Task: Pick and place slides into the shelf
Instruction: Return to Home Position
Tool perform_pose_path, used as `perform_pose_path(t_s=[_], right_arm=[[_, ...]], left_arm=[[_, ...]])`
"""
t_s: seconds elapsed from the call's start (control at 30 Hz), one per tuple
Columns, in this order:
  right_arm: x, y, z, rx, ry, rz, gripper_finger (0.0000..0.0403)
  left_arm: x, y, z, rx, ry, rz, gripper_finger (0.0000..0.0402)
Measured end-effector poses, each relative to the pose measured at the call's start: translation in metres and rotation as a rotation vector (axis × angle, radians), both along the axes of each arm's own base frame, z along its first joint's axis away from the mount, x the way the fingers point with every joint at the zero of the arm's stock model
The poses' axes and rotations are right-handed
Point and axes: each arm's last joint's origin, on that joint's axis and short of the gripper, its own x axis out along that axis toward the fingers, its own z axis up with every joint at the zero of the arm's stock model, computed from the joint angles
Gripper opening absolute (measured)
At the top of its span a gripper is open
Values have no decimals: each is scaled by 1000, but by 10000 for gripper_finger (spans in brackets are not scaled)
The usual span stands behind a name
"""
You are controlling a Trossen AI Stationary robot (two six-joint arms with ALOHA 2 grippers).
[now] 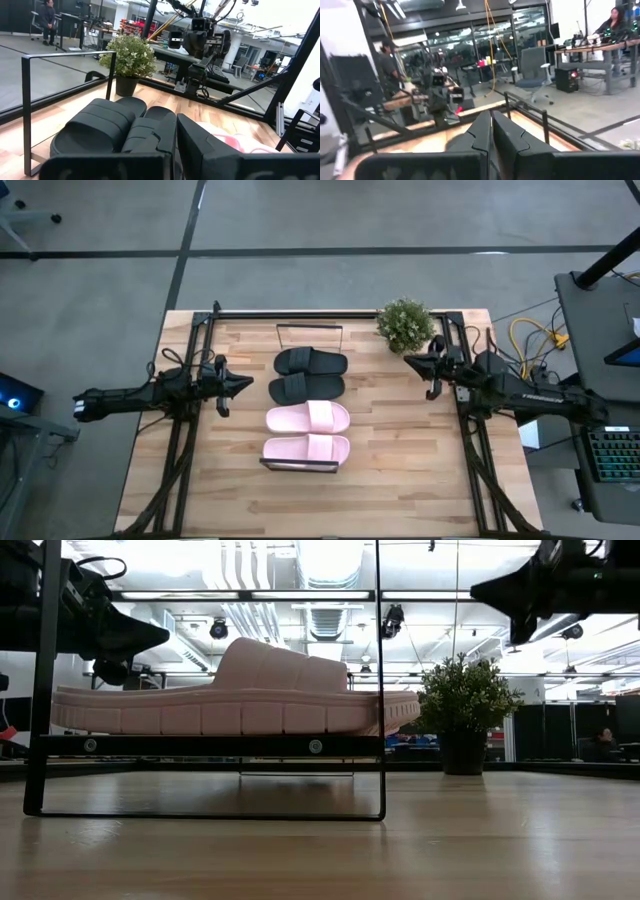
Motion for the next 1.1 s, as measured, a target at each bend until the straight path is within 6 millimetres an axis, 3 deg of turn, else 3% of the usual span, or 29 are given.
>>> perform_pose_path(t_s=[0.3,0.6,0.93,1.1], right_arm=[[-9,19,-3,59,21,63,8],[-24,33,1,-82,-4,28,8],[-22,38,-39,-63,8,135,8],[-21,38,-44,-85,8,152,8]], left_arm=[[0,0,1,-2,-3,4,0],[-1,0,5,44,-13,7,0],[-3,0,8,81,-30,8,0],[-3,0,8,91,-31,7,0]])
